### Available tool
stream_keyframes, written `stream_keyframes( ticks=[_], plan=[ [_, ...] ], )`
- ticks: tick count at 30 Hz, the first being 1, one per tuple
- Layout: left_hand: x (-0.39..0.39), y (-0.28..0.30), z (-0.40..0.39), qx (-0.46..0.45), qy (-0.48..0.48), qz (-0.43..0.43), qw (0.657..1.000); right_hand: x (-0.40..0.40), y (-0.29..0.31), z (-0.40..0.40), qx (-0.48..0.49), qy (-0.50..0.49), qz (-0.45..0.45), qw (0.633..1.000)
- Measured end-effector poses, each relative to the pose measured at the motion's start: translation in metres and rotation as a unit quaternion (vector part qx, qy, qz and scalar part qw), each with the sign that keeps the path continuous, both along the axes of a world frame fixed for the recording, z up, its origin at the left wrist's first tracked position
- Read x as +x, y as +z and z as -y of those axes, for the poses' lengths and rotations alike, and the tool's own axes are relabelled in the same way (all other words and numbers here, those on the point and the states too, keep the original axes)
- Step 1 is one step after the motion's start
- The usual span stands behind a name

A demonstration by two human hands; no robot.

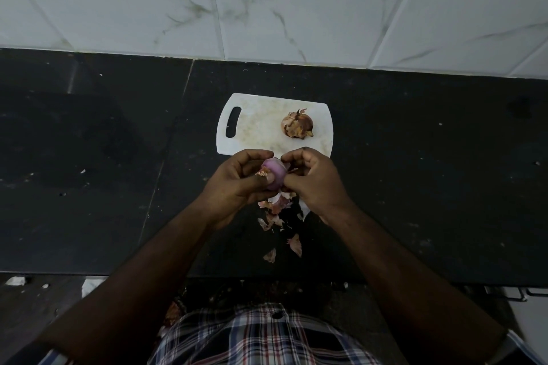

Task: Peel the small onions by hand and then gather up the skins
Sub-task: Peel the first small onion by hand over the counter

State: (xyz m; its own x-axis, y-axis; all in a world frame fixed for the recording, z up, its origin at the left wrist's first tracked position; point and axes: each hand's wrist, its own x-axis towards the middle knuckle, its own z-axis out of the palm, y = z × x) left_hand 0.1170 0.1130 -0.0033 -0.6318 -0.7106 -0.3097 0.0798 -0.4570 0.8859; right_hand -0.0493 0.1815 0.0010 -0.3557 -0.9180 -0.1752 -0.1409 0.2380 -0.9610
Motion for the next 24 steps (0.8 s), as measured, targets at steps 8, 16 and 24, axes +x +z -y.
stream_keyframes(
  ticks=[8, 16, 24],
  plan=[
    [-0.0045, 0.0056, -0.0037, -0.026, 0.004, 0.018, 0.999, -0.0044, 0.0008, -0.0026, 0.005, 0.002, 0.099, 0.995],
    [-0.0082, 0.0001, -0.0067, -0.030, -0.002, 0.019, 0.999, -0.0002, 0.0016, -0.0016, 0.011, -0.001, 0.028, 1.000],
    [-0.0045, 0.0019, -0.0059, 0.023, 0.012, 0.008, 1.000, -0.0043, 0.0043, -0.0047, 0.004, -0.021, 0.045, 0.999]
  ],
)
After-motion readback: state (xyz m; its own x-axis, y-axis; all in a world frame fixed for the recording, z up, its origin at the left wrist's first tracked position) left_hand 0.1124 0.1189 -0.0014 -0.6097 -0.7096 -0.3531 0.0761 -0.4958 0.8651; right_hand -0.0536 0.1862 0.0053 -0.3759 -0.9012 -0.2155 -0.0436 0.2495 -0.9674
